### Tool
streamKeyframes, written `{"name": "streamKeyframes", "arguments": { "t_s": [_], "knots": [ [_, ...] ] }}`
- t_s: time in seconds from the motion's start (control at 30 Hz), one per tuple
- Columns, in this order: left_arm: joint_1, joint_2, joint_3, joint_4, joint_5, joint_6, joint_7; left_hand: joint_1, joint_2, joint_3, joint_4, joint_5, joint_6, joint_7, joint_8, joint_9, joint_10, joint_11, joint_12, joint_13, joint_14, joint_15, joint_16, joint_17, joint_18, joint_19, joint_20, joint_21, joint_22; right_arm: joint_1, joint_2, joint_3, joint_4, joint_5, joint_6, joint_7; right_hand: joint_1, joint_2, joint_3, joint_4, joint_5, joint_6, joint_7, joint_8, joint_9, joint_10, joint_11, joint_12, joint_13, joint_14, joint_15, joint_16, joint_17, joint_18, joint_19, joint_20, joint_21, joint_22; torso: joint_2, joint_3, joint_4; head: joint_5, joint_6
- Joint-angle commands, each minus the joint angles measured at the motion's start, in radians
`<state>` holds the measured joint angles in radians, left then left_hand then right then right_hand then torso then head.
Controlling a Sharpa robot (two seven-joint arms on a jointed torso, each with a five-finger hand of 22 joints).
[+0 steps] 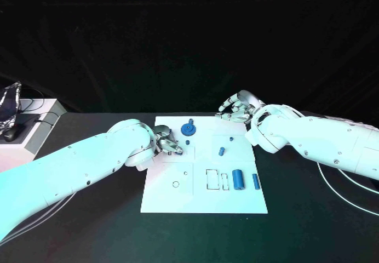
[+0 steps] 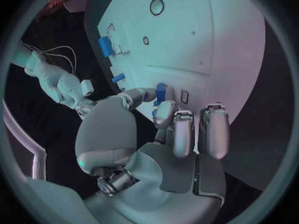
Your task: Assemble the parts on the task board
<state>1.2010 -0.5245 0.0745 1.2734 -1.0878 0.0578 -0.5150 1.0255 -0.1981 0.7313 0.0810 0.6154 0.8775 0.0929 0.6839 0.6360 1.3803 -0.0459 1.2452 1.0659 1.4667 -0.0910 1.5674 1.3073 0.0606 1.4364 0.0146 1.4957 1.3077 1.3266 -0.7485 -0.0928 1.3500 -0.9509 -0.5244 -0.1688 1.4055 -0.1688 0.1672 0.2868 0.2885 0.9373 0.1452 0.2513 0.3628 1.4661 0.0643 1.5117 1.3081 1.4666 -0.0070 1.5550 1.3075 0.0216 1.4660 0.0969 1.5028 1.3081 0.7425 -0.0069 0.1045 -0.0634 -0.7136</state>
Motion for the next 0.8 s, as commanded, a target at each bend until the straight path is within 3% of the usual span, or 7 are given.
{"name": "streamKeyframes", "arguments": {
  "t_s": [0.03, 0.8],
  "knots": [
    [-0.002, 0.002, -0.001, -0.004, -0.022, 0.012, -0.003, 0.008, 0.015, 0.094, -0.099, -0.005, 0.077, -0.07, 0.028, 0.214, 0.003, -0.003, -0.003, 0.001, 0.104, -0.009, 0.003, 0.263, -0.015, 0.004, 0.001, 0.003, 0.059, 0.0, -0.001, 0.0, 0.002, -0.01, 0.0, 0.01, -0.006, -0.004, 0.008, 0.0, 0.005, -0.009, 0.0, 0.006, 0.002, 0.053, -0.002, -0.003, 0.209, 0.088, -0.002, -0.006, 0.193, -0.003, 0.069, -0.001, -0.007, 0.22, 0.0, 0.0, -0.0003, 0.0, -0.001],
    [-0.003, 0.0, -0.001, -0.003, -0.036, 0.001, -0.005, 0.012, 0.033, 0.088, -0.094, -0.013, 0.085, -0.073, 0.026, 0.212, 0.013, -0.006, 0.002, 0.011, 0.104, -0.011, 0.003, 0.263, -0.017, 0.009, -0.001, 0.005, 0.066, 0.0, -0.002, 0.0, 0.0, -0.01, 0.002, 0.008, -0.006, -0.004, 0.008, 0.0, 0.005, -0.009, 0.0, 0.006, 0.002, 0.053, -0.002, -0.003, 0.209, 0.088, -0.002, -0.006, 0.193, -0.003, 0.069, -0.001, -0.007, 0.22, 0.0, -0.0003, 0.0002, -0.001, -0.003]
  ]
}}
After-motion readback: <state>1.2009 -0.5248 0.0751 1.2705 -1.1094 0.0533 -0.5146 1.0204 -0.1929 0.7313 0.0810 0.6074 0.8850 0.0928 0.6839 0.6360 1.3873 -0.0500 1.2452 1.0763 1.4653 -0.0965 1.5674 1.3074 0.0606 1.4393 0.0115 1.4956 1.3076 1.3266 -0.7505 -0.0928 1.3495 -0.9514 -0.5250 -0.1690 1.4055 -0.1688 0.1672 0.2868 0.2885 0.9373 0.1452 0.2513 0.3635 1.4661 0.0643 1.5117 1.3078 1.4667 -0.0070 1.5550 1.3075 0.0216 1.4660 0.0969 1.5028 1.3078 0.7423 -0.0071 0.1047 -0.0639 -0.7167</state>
